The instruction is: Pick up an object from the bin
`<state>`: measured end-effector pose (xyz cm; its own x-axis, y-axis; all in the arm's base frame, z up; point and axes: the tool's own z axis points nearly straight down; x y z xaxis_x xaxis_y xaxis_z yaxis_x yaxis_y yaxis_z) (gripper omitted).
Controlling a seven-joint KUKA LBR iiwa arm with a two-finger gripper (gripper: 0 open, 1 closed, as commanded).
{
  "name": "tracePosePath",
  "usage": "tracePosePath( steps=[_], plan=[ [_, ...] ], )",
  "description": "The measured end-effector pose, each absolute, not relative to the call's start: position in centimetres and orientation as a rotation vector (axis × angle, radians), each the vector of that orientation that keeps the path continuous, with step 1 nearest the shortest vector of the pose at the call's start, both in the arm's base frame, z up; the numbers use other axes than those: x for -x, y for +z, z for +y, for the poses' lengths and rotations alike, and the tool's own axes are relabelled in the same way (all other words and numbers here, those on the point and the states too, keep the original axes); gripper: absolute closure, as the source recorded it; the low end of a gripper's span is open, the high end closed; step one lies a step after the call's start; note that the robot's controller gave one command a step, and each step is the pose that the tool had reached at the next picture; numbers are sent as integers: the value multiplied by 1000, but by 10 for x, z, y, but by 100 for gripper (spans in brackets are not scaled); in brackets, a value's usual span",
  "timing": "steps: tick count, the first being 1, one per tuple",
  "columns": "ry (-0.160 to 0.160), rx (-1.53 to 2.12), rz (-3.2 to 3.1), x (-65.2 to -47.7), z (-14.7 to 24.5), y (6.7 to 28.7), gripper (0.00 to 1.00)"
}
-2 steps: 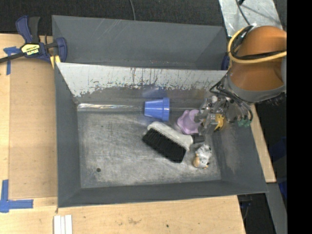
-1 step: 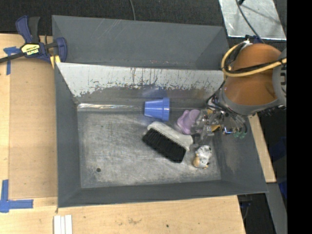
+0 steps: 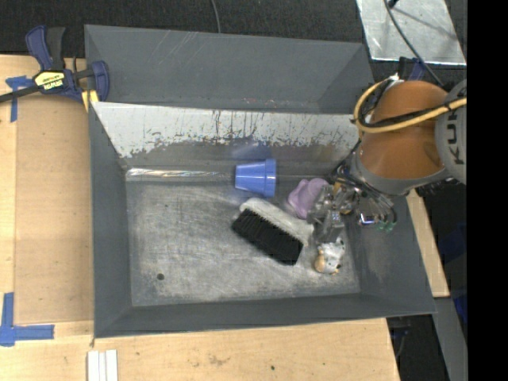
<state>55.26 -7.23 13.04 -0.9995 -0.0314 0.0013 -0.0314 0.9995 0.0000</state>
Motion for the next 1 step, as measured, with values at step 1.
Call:
tracePosePath(
  steps=[1],
  plan=[
    [0, 96, -3142, -545, -69, 138, 100]
  ],
)
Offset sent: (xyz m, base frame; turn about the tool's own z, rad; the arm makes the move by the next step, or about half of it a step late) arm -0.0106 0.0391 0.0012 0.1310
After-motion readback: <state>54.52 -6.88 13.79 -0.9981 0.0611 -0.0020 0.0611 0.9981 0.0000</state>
